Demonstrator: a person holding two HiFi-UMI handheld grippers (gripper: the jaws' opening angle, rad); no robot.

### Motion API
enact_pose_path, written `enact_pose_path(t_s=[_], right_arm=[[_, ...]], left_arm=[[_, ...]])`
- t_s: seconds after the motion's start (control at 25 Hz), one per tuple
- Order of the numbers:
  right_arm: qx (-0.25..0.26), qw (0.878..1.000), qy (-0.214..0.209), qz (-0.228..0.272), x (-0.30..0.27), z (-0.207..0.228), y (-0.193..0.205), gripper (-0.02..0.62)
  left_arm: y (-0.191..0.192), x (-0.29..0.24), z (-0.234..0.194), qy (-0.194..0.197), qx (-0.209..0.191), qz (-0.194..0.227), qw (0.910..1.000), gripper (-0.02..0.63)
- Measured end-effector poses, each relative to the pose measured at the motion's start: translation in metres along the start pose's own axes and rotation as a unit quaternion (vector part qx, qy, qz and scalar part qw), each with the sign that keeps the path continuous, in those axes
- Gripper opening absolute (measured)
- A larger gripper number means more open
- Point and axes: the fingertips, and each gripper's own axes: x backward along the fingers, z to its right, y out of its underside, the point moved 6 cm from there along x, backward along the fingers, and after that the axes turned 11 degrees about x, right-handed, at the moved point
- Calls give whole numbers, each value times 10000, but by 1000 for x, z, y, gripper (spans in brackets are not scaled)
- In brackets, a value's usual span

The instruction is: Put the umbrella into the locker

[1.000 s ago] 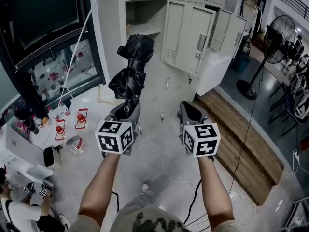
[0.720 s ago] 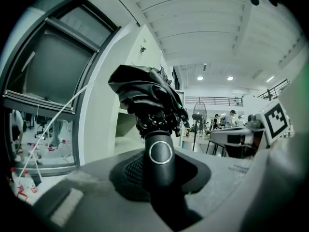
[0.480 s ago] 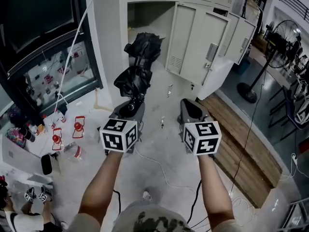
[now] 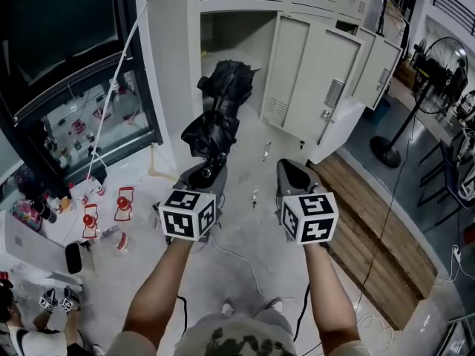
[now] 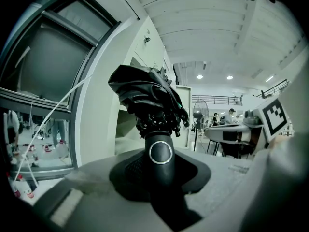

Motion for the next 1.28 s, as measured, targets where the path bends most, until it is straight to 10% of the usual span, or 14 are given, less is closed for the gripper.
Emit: enact_pose_path(t_s=[0.64,1.28], right_arm=[[194,9954,-871,358,-102,72,10,-2],[185,9686,-2322,868,-179,138,9,-2]], left_arm=[[-13,-90,-10,-747,-18,333,9966,106],[-4,-139,11,-2244,254,502,9729,106]])
